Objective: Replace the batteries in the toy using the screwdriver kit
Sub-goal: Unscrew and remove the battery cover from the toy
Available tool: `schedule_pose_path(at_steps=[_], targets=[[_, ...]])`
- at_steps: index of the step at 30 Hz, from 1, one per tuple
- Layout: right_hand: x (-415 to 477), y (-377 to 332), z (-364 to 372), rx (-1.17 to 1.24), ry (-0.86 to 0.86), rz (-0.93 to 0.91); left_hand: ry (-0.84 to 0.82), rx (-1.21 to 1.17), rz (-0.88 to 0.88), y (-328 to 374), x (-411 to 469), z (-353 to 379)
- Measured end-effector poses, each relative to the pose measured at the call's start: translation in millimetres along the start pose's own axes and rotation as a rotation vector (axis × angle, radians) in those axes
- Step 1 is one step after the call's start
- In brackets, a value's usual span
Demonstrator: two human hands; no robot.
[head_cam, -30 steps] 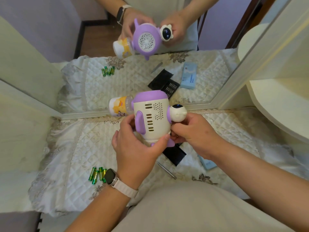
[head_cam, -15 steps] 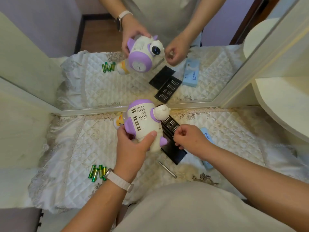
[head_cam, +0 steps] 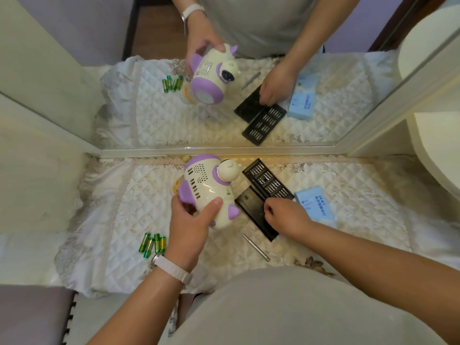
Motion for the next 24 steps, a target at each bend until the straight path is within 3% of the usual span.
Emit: schedule_pose_path(at_steps=[5,12,16,24], targets=[[-18.3,-1.7,-18.6,0.264,0.018,0.04,-0.032,-0.027,0.034,3.7,1.7,5.1],[-58.5,-45.6,-62.3,0.832,0.122,0.055,-0.114,-0.104,0.18,26.6,-6.5,11.3],[-88.6,-85.4,-87.2,1.157,0.08,-0.008,-0.186,-0.168,0.256,45.0,-16.9,9.1],[-140.1,-137.9,-111.5,1.367,0.171,-0.182,-0.4,-0.282,0.349,78.4,-35.1,1.0]])
Point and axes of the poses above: each hand's wrist, its own x-axis towards the middle knuckle, its own z-axis out of the palm, y = z × x, the point moved 2 cm from there along x, towards the middle knuckle, and after that the axes turned 9 degrees about x, right-handed, at the moved point
